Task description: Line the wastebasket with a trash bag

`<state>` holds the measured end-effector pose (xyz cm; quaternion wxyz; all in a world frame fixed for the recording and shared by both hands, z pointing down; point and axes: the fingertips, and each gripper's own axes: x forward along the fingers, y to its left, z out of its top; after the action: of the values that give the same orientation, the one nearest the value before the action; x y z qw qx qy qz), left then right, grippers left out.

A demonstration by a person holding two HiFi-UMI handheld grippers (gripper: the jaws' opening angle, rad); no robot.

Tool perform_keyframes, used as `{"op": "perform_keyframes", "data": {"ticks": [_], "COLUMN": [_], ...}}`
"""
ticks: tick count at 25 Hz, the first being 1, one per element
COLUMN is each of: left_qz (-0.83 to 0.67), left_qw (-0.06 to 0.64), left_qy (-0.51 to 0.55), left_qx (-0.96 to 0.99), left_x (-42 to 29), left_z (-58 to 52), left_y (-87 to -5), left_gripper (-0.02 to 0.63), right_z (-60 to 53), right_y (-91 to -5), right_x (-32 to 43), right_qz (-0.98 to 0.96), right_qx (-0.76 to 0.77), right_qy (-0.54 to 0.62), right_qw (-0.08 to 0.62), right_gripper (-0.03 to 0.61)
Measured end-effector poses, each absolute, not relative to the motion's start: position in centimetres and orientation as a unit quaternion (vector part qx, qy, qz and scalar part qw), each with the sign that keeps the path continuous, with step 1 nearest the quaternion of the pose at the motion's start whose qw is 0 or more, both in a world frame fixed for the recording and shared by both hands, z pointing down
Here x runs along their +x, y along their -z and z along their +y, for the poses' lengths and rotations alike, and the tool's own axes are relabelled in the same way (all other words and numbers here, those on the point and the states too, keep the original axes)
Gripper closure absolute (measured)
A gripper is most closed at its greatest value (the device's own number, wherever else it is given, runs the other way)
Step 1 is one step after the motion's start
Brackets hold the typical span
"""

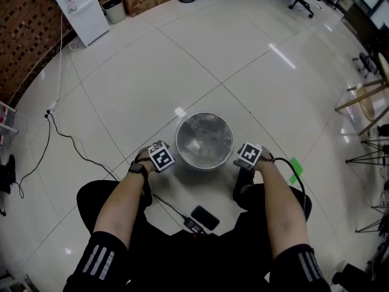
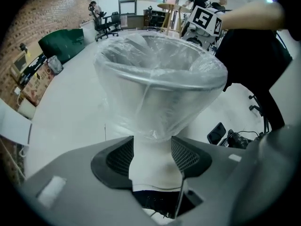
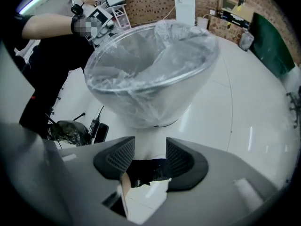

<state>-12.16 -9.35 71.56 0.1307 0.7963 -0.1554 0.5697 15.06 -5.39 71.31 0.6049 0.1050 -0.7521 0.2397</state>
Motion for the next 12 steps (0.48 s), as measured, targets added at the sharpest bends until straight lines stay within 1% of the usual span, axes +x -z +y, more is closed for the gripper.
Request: {"op": "perform_keyframes", "data": {"ticks": [6, 10, 12], "left_qz": [-0.168, -0.162, -0.153], "left_qw": [0.109, 0.092, 0.097], "left_qy": [-0.555, -0.551, -0.546], "left_qx": [0.807, 0.813, 0.818], "left_x": [-12.3, -12.6, -12.4], "left_z": [-10.3, -10.9, -10.7], "left_y": [-66.8, -63.9, -62.8], "left_gripper": [0.367, 0.368, 0.368], "right_z": [-8.9, -11.1, -11.1], "right_y": [-63.4, -58.0, -56.6], "right_x": [14.0, 8.7, 5.4], "right_qz": [-0.766, -0.813, -0.824], "right_qx": [0.142, 0.147, 0.130], "right_qy": [-0.191, -0.134, -0.108], "right_qw": [0.597, 0.547, 0.542], "right_gripper": [0.364, 0.364, 0.364]}}
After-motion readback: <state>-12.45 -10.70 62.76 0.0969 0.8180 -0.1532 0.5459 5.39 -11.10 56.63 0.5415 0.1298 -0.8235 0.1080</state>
